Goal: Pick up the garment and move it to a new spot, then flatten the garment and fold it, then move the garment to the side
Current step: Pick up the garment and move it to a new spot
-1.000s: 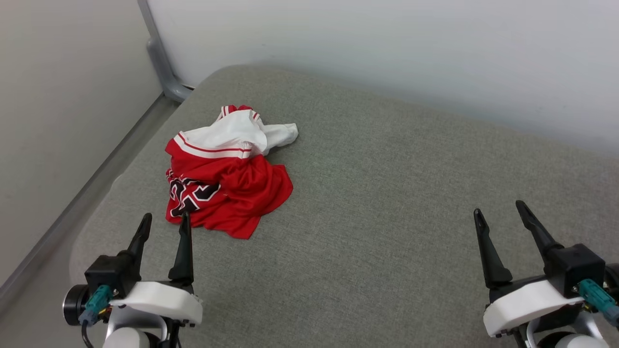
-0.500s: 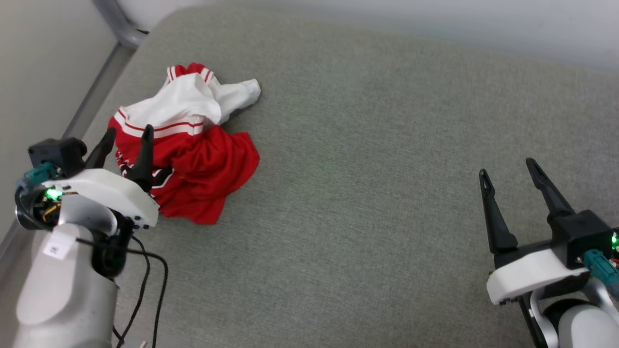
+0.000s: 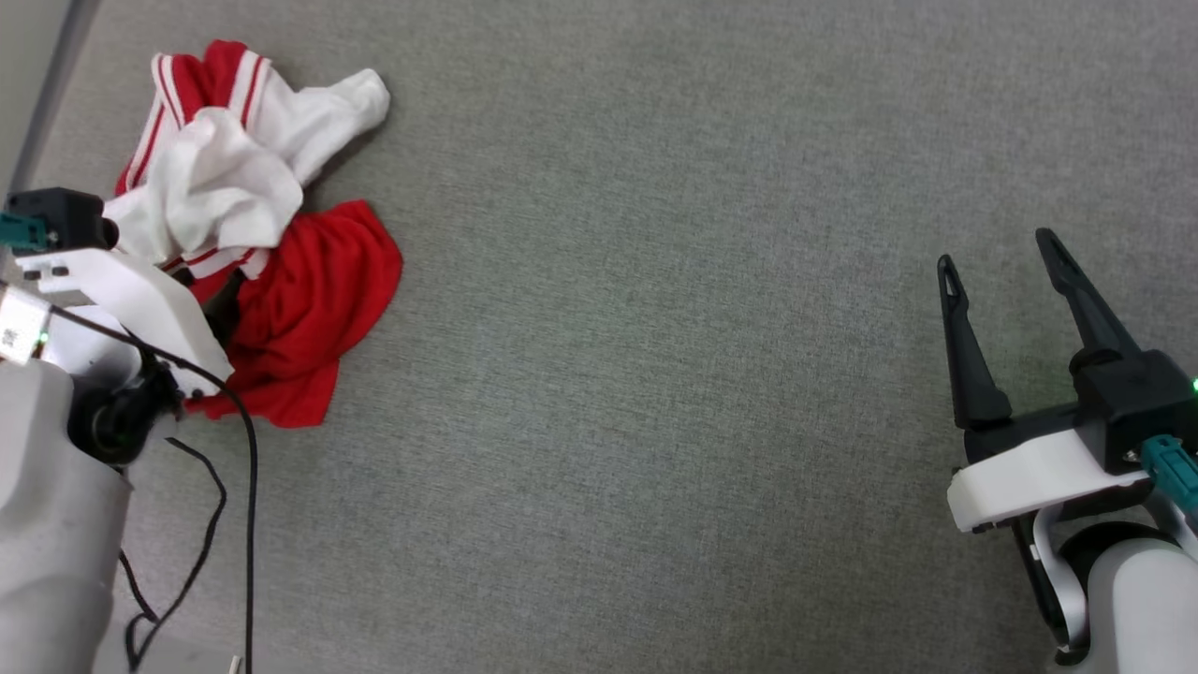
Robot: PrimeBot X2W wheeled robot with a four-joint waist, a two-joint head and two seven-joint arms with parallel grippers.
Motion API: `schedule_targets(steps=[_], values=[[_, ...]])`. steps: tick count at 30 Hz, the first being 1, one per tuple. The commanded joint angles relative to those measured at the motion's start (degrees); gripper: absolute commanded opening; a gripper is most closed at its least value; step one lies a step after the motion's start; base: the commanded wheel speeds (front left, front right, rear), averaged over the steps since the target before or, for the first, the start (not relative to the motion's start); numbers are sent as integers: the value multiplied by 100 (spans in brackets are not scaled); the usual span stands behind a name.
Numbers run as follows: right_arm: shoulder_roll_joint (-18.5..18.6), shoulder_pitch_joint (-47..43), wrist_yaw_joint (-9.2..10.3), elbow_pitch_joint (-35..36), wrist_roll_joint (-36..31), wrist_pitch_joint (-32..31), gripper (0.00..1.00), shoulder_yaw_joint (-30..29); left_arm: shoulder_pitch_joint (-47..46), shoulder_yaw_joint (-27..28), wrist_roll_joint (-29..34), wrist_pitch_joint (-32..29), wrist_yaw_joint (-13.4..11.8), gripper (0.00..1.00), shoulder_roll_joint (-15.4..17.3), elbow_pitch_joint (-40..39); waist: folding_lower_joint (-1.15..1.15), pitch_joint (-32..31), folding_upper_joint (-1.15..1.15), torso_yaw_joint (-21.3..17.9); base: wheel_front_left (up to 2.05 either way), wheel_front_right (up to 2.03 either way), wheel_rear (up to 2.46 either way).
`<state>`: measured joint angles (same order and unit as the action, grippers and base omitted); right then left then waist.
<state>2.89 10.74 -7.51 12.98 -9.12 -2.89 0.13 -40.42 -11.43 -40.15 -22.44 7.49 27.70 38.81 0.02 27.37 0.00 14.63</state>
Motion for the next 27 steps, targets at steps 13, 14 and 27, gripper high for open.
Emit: schedule_targets(steps=[13, 14, 27], values=[[-2, 291, 4, -102, 169, 248, 100, -10, -309, -739, -422, -474, -2, 0, -23, 952, -2, 91, 0, -158, 0, 0, 0], [-2, 272, 4, -134, 190, 269, 100, -14, -351, -714, -384, -241, -3, 0, 8, 979, -2, 36, 0, -168, 0, 0, 0], [-2, -101, 4, -554, 662, 465, 100, -155, -465, -452, -133, 2317, -46, 0, -95, 1054, -2, -989, 0, -271, 0, 0, 0]])
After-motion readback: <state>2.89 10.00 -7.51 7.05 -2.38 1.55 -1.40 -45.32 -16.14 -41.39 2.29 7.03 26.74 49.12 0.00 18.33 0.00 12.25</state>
